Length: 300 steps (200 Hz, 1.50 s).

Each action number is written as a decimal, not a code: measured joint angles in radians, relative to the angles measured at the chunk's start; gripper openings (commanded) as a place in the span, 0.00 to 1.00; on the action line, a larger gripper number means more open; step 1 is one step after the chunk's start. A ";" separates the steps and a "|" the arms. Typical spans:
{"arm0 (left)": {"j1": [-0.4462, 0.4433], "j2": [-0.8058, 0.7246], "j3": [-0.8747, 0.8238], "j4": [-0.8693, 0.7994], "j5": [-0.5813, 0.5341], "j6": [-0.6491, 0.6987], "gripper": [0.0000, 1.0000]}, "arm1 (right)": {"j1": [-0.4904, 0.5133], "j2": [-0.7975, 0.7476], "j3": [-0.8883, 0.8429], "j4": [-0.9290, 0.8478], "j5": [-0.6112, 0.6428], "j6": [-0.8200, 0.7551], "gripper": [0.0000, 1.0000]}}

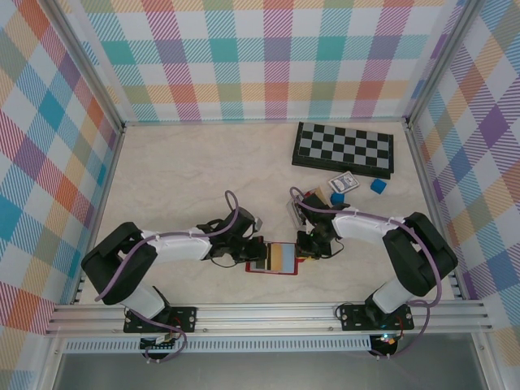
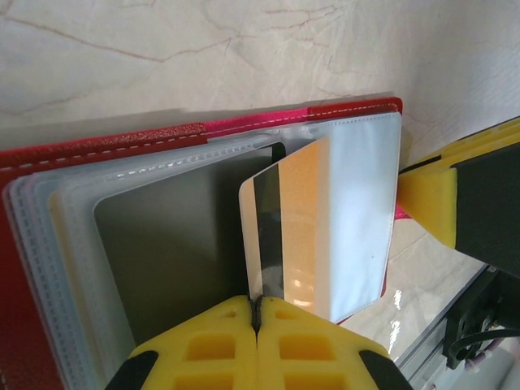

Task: Put the credit cards into the card holder
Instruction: Insert the credit card into the card slot, then pick up the credit card from the storage box.

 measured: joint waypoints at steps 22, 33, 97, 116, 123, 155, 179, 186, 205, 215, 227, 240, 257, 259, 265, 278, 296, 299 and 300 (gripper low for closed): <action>-0.002 0.007 0.024 -0.020 0.006 0.008 0.00 | 0.000 0.000 0.000 0.000 -0.001 0.000 0.14; -0.005 0.024 0.045 -0.021 0.012 0.008 0.00 | 0.001 0.000 0.000 0.001 -0.002 0.001 0.12; -0.064 0.129 0.150 -0.079 -0.001 0.007 0.05 | 0.006 -0.002 -0.010 0.032 -0.027 0.023 0.11; -0.071 0.137 0.161 -0.095 -0.012 0.005 0.08 | 0.006 -0.003 -0.011 0.033 -0.027 0.027 0.11; -0.073 0.139 0.166 -0.100 -0.016 0.003 0.09 | 0.005 -0.003 -0.011 0.033 -0.027 0.030 0.12; -0.082 0.141 0.170 -0.108 -0.038 -0.013 0.22 | 0.012 -0.013 -0.014 0.037 -0.019 0.031 0.20; -0.092 0.119 0.174 -0.132 -0.065 -0.012 0.39 | 0.024 -0.041 -0.014 0.015 0.028 0.027 0.30; -0.093 0.103 0.174 -0.148 -0.077 -0.014 0.42 | 0.024 -0.060 -0.013 -0.004 0.047 0.021 0.32; -0.093 0.047 0.173 -0.187 -0.118 -0.010 0.53 | 0.016 -0.126 0.010 -0.068 0.100 0.008 0.43; -0.093 0.019 0.173 -0.202 -0.135 -0.015 0.57 | 0.006 -0.163 0.033 -0.098 0.126 -0.009 0.46; -0.091 -0.009 0.174 -0.213 -0.147 -0.010 0.60 | -0.009 -0.203 0.067 -0.130 0.162 -0.023 0.49; -0.086 -0.023 0.177 -0.222 -0.158 -0.008 0.61 | -0.027 -0.235 0.105 -0.159 0.202 -0.042 0.50; -0.075 -0.024 0.188 -0.233 -0.168 -0.008 0.64 | -0.055 -0.254 0.154 -0.196 0.265 -0.071 0.50; -0.073 -0.024 0.190 -0.233 -0.169 -0.008 0.64 | -0.060 -0.255 0.160 -0.201 0.274 -0.076 0.50; -0.067 -0.023 0.200 -0.240 -0.171 -0.008 0.65 | -0.071 -0.256 0.173 -0.209 0.294 -0.086 0.50; -0.050 -0.008 0.245 -0.268 -0.180 -0.013 0.66 | -0.106 -0.256 0.203 -0.226 0.333 -0.115 0.53; -0.015 0.060 0.354 -0.290 -0.184 -0.024 0.67 | -0.168 -0.246 0.251 -0.243 0.363 -0.166 0.54; -0.009 0.077 0.375 -0.290 -0.186 -0.025 0.67 | -0.179 -0.241 0.261 -0.244 0.367 -0.176 0.54; -0.007 0.082 0.381 -0.291 -0.186 -0.026 0.67 | -0.182 -0.240 0.264 -0.245 0.367 -0.179 0.54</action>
